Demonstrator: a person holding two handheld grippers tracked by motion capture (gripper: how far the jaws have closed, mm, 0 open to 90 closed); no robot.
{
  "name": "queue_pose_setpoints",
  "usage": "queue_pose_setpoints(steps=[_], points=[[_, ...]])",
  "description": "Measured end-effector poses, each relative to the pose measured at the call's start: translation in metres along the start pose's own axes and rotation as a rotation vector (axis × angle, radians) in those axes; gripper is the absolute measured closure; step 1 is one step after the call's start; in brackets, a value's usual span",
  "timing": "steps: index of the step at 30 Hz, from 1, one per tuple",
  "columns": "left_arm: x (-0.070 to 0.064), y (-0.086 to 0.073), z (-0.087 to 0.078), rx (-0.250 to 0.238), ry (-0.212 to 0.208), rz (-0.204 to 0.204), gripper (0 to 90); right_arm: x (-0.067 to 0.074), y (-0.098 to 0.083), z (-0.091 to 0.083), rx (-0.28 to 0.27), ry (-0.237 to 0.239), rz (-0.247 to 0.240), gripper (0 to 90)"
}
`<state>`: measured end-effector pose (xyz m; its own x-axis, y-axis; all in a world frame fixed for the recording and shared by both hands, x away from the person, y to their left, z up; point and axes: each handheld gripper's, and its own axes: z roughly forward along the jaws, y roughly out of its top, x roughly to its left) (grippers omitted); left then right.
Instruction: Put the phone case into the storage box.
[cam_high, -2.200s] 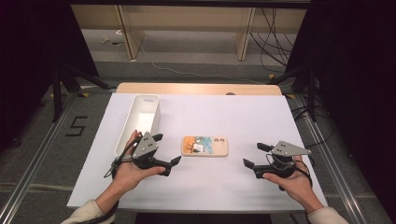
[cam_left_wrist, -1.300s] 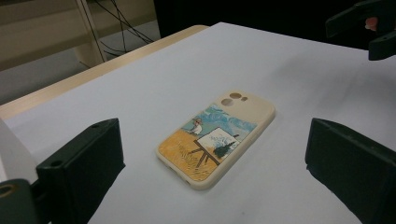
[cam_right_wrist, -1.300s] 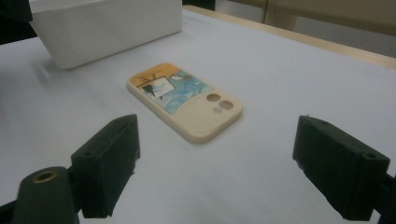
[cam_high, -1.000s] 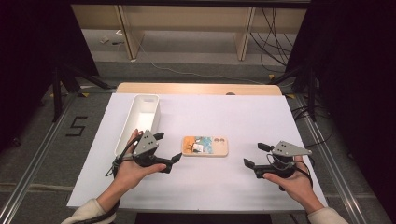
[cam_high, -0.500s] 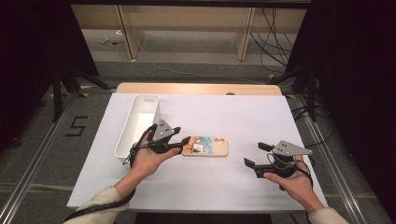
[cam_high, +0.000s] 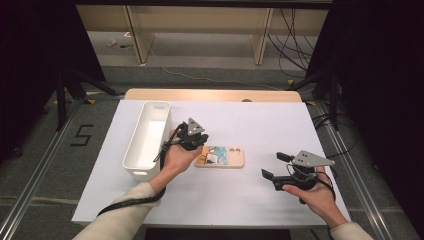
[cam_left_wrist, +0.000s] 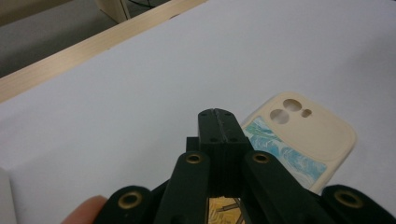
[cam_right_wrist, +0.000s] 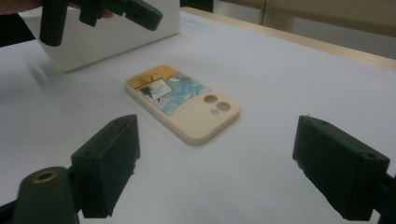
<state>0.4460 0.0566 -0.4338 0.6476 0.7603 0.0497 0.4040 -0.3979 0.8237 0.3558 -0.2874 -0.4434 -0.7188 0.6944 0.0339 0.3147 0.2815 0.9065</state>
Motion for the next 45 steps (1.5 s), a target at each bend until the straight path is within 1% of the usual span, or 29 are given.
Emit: queue_pose_setpoints(steps=[1, 3, 4, 5, 6, 8, 13, 14, 16, 18, 22, 24, 32, 45], points=[[0.001, -0.001, 0.007, 0.024, 0.005, -0.003, 89.9, 0.000, 0.000, 0.000, 0.000, 0.000, 0.000, 15.7], [0.003, -0.002, 0.013, 0.039, 0.013, -0.010, 90.0, 0.000, 0.000, 0.000, 0.001, 0.000, 0.001, 15.7], [0.003, -0.002, 0.013, 0.039, 0.013, -0.010, 90.0, 0.000, 0.000, 0.000, 0.000, 0.001, 0.001, 15.7], [0.005, -0.002, 0.020, 0.055, 0.018, -0.009, 90.0, 0.000, 0.000, 0.000, 0.000, 0.001, 0.000, 15.7], [0.005, -0.002, 0.020, 0.055, 0.018, -0.009, 90.0, 0.000, 0.000, 0.000, -0.001, 0.001, 0.000, 15.7], [0.005, -0.004, 0.028, 0.080, 0.026, -0.009, 89.9, 0.000, 0.000, 0.000, 0.004, 0.000, 0.000, 15.7], [0.006, -0.006, 0.038, 0.111, 0.040, 0.006, 90.0, 0.000, 0.000, 0.000, 0.002, 0.001, 0.001, 15.7], [0.008, -0.008, 0.042, 0.124, 0.043, 0.005, 90.0, 0.000, 0.000, 0.000, 0.000, 0.003, 0.001, 15.7], [0.008, -0.009, 0.044, 0.127, 0.046, 0.002, 90.0, 0.000, 0.000, 0.000, 0.000, 0.003, 0.001, 15.7], [0.010, -0.013, 0.048, 0.144, 0.051, 0.005, 90.0, 0.000, 0.000, 0.000, 0.000, 0.004, 0.002, 15.7], [0.013, -0.015, 0.051, 0.157, 0.064, 0.009, 90.0, 0.000, 0.000, 0.000, 0.002, 0.004, 0.001, 15.7], [0.013, -0.016, 0.053, 0.156, 0.068, 0.006, 90.0, 0.000, 0.000, 0.000, 0.003, 0.004, -0.001, 15.7], [0.017, -0.019, 0.057, 0.173, 0.070, -0.002, 90.0, 0.000, 0.000, 0.000, 0.002, 0.006, -0.001, 15.7], [0.016, -0.020, 0.058, 0.192, 0.068, 0.009, 90.0, 0.000, 0.000, 0.000, 0.006, 0.006, -0.001, 15.7]])
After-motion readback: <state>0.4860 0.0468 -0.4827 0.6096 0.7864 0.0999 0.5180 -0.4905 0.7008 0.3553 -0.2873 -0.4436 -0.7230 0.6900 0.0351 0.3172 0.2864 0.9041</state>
